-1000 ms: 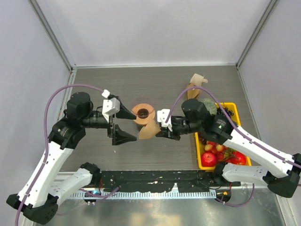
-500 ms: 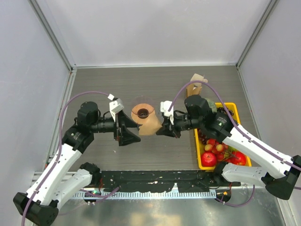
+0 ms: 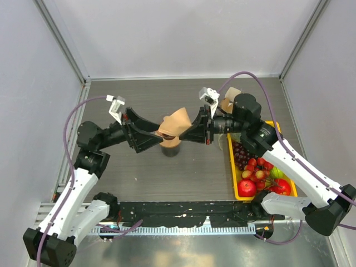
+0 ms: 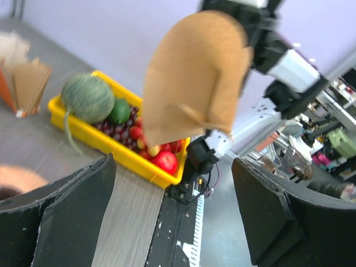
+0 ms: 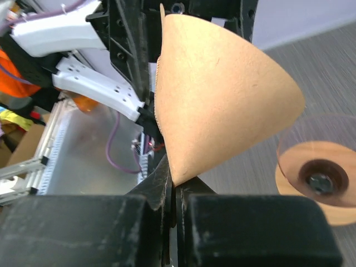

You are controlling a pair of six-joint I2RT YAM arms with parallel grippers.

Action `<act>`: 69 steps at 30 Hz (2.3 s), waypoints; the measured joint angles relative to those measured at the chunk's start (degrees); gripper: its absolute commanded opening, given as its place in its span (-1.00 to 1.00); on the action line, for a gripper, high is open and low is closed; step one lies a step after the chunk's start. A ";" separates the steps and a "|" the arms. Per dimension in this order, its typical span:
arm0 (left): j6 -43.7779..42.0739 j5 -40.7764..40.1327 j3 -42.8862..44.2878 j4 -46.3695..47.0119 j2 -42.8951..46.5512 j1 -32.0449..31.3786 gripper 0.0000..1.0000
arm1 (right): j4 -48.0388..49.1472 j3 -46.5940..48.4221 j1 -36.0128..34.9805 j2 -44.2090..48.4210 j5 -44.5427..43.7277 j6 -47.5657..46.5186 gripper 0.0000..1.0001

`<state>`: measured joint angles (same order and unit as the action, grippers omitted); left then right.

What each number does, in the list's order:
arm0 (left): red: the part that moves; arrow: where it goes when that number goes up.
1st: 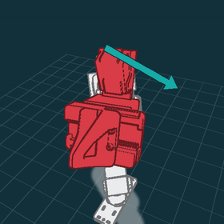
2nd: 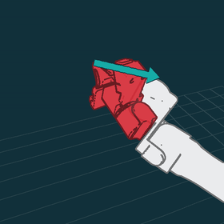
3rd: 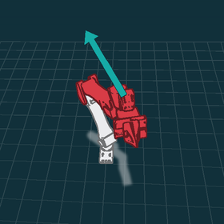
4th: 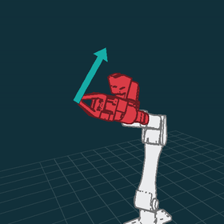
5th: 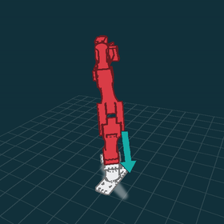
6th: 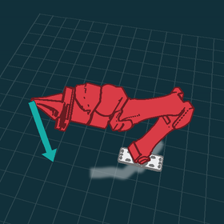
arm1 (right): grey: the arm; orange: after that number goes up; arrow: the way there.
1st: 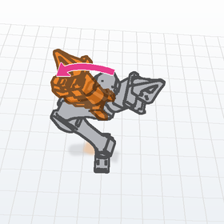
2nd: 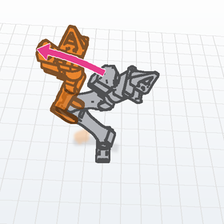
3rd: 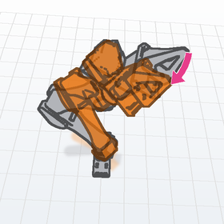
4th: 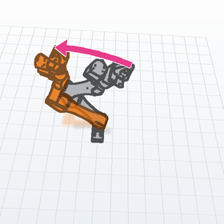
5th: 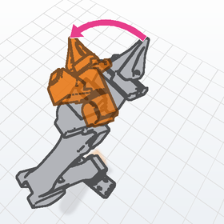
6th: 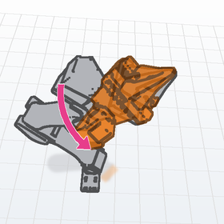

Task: Place the coffee filter in the dripper

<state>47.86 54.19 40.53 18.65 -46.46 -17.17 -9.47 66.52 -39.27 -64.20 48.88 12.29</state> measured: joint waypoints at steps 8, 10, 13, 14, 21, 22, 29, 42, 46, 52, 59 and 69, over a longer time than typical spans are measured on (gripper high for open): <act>-1.01 7.48 10.05 4.50 2.21 0.11 0.86 | 6.29 1.03 0.61 0.50 9.68 6.49 -0.71; -1.84 8.87 10.05 4.92 3.02 0.11 0.62 | 8.04 0.74 0.59 1.07 11.93 7.61 -0.70; -2.91 9.27 10.05 4.15 2.58 0.11 0.14 | 11.02 -0.04 0.61 2.29 14.73 9.86 -0.71; -3.15 9.27 10.05 4.02 2.40 0.11 0.06 | 12.41 -0.33 0.61 2.64 15.72 10.99 -0.72; -5.33 8.85 10.05 2.95 1.25 -1.25 0.02 | 20.81 -4.33 0.61 3.08 18.75 17.68 -0.71; -5.81 8.87 10.05 2.80 1.20 -2.05 0.02 | 21.24 -4.83 0.59 3.04 18.82 18.05 -0.71; -9.66 8.74 10.27 -0.87 -0.35 -7.63 0.02 | 23.82 -6.47 0.59 1.53 19.21 20.96 -0.69; -12.72 9.29 13.29 -5.57 -4.74 -12.57 -0.74 | 27.67 -7.52 0.37 -0.11 19.39 24.57 -0.63; -12.96 10.62 13.35 -5.57 -4.72 -12.87 -1.00 | 27.63 -7.58 0.37 -0.61 19.41 25.27 -0.14; -15.85 12.11 13.35 -8.85 -3.85 -12.90 -1.00 | 24.65 -7.34 1.36 -0.81 19.45 24.20 0.45; -20.09 12.94 13.38 -14.25 -3.50 -13.09 -1.00 | 18.38 -6.23 3.65 -0.81 18.43 21.00 0.25; -26.32 13.79 14.05 -21.49 -3.39 -13.09 -1.00 | 17.57 -5.99 4.11 -0.81 17.81 20.33 -0.50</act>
<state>21.54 67.99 54.59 -2.83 -49.84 -30.26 8.10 60.53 -35.16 -65.01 66.70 32.62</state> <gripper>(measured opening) 0.031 0.371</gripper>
